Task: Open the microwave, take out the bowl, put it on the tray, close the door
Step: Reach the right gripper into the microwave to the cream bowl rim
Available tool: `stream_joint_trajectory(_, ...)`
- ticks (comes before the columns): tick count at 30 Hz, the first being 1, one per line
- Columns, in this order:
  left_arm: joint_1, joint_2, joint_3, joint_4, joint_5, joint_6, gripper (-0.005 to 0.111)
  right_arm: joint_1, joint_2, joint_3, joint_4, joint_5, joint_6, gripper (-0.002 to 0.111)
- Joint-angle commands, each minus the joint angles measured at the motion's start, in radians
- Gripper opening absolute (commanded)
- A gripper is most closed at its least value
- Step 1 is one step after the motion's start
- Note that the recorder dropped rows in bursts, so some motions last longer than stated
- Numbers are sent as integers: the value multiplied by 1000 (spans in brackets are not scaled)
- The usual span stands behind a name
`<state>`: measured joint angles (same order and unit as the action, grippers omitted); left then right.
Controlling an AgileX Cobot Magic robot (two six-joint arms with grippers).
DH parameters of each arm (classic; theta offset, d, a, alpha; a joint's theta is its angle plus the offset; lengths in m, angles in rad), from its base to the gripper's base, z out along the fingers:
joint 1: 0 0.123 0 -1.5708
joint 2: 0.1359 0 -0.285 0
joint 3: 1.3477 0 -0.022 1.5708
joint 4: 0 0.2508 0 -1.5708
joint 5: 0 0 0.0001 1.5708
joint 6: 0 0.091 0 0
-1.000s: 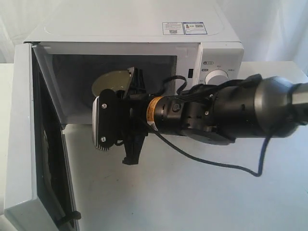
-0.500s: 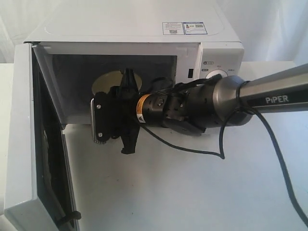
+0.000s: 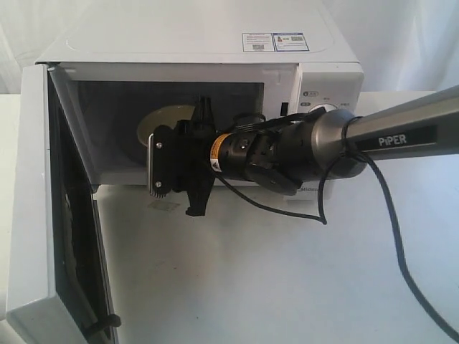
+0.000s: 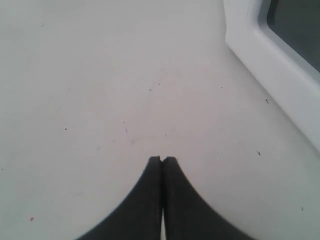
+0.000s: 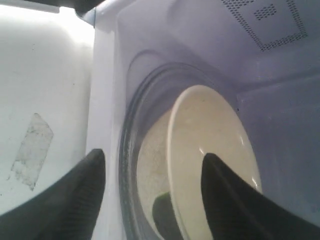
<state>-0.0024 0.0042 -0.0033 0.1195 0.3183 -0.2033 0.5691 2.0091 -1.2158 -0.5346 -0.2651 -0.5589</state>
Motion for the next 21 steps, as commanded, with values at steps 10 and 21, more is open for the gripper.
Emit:
stream_joint_trajectory(10,1,-4,3,-7,15,-2,0,-22,10,-54,7,-18,-5,54)
stream_joint_trajectory(21,1,-4,3,-7,15,-2,0,-22,84,-79,7,-23,-17,54)
